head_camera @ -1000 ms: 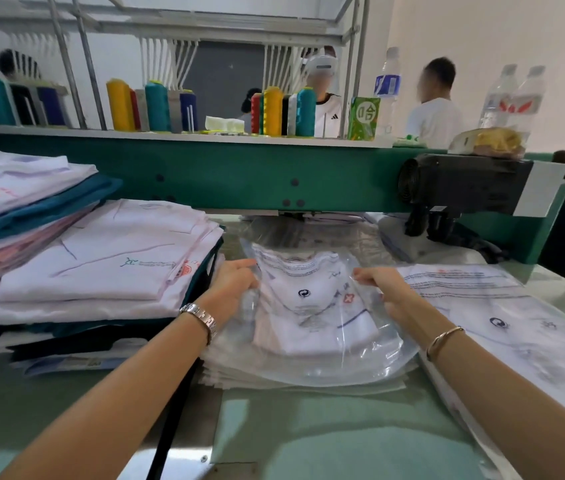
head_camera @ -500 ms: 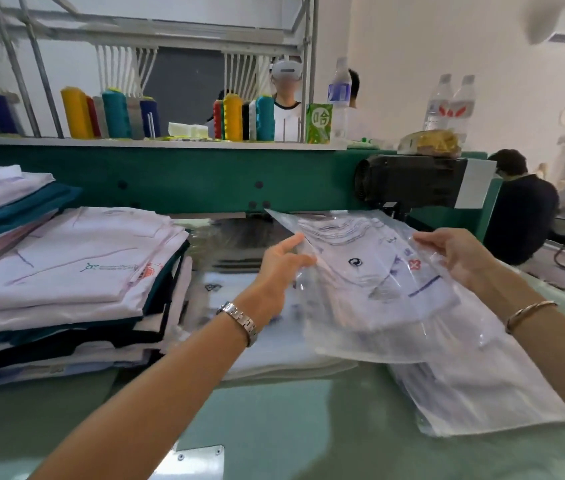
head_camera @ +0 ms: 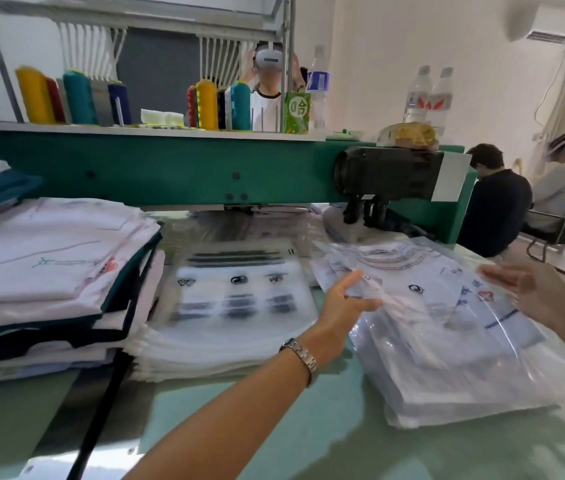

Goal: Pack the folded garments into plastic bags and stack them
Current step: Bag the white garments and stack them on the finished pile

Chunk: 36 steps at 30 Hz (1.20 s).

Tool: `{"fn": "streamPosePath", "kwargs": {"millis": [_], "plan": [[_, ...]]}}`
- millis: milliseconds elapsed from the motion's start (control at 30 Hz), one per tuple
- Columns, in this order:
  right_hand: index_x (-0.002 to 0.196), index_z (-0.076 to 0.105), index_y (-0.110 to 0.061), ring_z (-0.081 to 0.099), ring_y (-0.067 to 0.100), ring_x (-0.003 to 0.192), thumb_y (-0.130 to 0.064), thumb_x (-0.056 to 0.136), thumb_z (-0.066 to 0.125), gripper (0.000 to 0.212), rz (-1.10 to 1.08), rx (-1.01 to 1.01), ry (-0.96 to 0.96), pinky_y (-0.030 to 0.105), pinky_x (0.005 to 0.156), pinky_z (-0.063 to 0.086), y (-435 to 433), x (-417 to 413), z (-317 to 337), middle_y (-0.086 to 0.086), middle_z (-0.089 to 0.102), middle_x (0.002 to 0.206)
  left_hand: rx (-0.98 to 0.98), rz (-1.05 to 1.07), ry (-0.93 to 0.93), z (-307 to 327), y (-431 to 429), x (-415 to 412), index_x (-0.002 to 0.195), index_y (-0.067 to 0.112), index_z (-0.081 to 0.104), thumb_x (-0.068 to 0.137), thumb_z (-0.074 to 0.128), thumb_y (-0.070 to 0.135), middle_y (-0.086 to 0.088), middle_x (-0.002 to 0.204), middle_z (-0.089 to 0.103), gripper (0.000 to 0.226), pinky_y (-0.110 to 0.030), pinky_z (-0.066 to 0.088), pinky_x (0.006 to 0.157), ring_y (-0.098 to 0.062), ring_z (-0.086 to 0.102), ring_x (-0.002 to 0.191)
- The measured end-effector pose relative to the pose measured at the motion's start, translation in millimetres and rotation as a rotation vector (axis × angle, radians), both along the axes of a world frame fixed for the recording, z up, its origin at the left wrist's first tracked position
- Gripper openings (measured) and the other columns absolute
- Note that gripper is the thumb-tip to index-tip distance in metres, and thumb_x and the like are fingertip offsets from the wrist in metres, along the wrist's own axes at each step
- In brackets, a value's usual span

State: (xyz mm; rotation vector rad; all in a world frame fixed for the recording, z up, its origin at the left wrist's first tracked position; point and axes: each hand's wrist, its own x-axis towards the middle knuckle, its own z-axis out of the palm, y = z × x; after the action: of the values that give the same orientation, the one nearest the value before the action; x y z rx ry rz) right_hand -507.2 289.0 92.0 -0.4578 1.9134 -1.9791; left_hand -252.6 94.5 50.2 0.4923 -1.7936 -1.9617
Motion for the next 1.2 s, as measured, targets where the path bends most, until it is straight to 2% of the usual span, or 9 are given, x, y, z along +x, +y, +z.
{"fn": "streamPosePath", "kwargs": {"millis": [200,367,500,567,667,767,867,967,1200], "plan": [[0.094,0.064,-0.005,0.069,0.003,0.069,-0.01,0.094,0.045,0.019,-0.107,0.01,-0.127,0.012,0.053,0.051,-0.6,-21.3,-23.5,0.0,0.072,0.093,-0.039,0.063,-0.091,-29.7,2.7,-5.3,0.145,0.024,0.04,0.085,0.07,0.0,-0.002,0.149,0.038,0.072,-0.009,0.045,0.059,0.001,0.05,0.093],[0.112,0.06,-0.001,0.06,0.019,0.072,-0.006,0.094,0.056,0.019,-0.069,0.208,-0.007,0.021,0.051,0.055,-9.3,-17.6,-35.9,0.011,0.062,0.097,-0.111,0.071,-0.135,-42.6,6.7,-6.4,0.145,0.021,0.038,0.084,0.074,0.008,0.001,0.145,0.036,0.072,-0.006,0.044,0.066,0.001,0.048,0.093],[0.12,0.06,0.001,0.06,0.027,0.093,-0.009,0.094,0.057,0.028,-0.089,0.359,0.065,0.036,0.07,0.055,-11.6,-25.0,-42.7,0.01,0.06,0.113,-0.179,0.065,-0.192,-37.3,10.9,-3.3,0.151,0.022,0.028,0.091,0.069,0.019,-0.004,0.144,0.038,0.073,-0.029,0.051,0.091,-0.014,0.054,0.105],[0.12,0.06,0.004,0.06,0.028,0.092,-0.007,0.096,0.052,0.027,-0.104,0.475,0.166,0.025,0.069,0.054,-14.8,-26.2,-45.2,0.013,0.059,0.114,-0.228,0.067,-0.201,-32.9,11.1,2.0,0.152,0.021,0.021,0.094,0.064,0.028,-0.003,0.137,0.045,0.073,-0.04,0.05,0.095,-0.018,0.055,0.107],[0.132,0.053,-0.003,0.049,0.037,0.118,-0.014,0.102,0.041,0.035,-0.092,0.918,0.503,0.03,0.095,0.04,-23.7,-24.8,-48.3,0.019,0.051,0.135,-0.328,0.038,-0.188,-28.1,11.4,15.0,0.156,0.025,0.005,0.097,0.058,0.036,0.001,0.12,0.054,0.08,-0.034,0.054,0.087,-0.014,0.06,0.098],[0.135,0.047,-0.017,0.043,0.036,0.122,-0.027,0.095,0.042,0.041,-0.165,1.38,0.836,0.044,0.101,0.032,-36.9,-6.7,-38.1,0.018,0.045,0.135,-0.509,0.082,-0.179,-30.5,7.9,29.8,0.156,0.024,0.01,0.097,0.056,0.038,-0.006,0.15,0.035,0.076,-0.044,0.049,0.101,-0.019,0.05,0.127],[0.135,0.048,-0.017,0.046,0.033,0.117,-0.02,0.087,0.048,0.048,-0.183,1.288,1.022,0.041,0.095,0.032,-68.4,30.1,-25.2,0.016,0.048,0.131,-0.598,0.144,-0.068,-32.6,0.6,50.2,0.149,0.021,0.026,0.097,0.056,0.032,0.002,0.145,0.036,0.061,-0.031,0.053,0.093,0.003,0.05,0.117],[0.134,0.051,-0.021,0.047,0.025,0.118,-0.022,0.09,0.046,0.044,-0.115,1.168,1.168,0.037,0.094,0.029,-108.6,87.3,-12.1,0.007,0.054,0.131,-0.792,0.295,-0.007,-35.3,-14.2,73.9,0.139,0.021,0.041,0.096,0.055,0.024,0.004,0.135,0.046,0.045,-0.033,0.044,0.102,-0.008,0.048,0.12],[0.117,0.059,-0.018,0.05,0.024,0.115,-0.024,0.092,0.041,0.032,0.125,1.08,1.388,0.038,0.097,0.029,-189.1,223.9,-10.7,0.005,0.061,0.122,-1.135,0.696,-0.025,-44.7,-62.8,143.4,0.123,0.02,0.056,0.088,0.061,0.008,0.006,0.118,0.059,0.038,-0.026,0.042,0.087,-0.013,0.055,0.103]]}}
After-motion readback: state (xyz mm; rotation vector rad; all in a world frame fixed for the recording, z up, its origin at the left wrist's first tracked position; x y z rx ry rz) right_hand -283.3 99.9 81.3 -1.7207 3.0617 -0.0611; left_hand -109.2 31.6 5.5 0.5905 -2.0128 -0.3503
